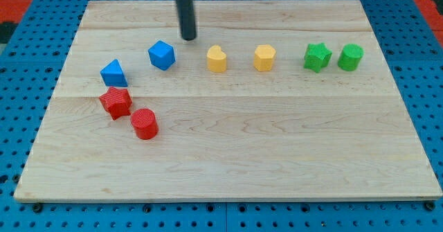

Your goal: Move the yellow heart closer to the yellow hexagon

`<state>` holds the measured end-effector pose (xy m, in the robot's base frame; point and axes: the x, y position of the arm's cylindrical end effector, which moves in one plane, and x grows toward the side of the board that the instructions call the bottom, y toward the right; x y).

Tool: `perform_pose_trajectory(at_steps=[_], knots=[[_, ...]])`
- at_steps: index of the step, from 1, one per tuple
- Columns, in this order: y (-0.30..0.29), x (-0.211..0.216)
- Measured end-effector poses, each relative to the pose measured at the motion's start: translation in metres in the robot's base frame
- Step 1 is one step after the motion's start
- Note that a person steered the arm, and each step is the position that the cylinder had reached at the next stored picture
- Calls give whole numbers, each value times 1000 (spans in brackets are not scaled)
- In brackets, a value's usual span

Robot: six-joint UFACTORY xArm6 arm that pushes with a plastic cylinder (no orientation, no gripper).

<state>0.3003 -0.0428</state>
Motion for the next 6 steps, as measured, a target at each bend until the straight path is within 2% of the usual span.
perform_pose_trajectory(at_steps=[2,4,5,6], knots=[[3,43],[22,66],[53,58],[86,32]])
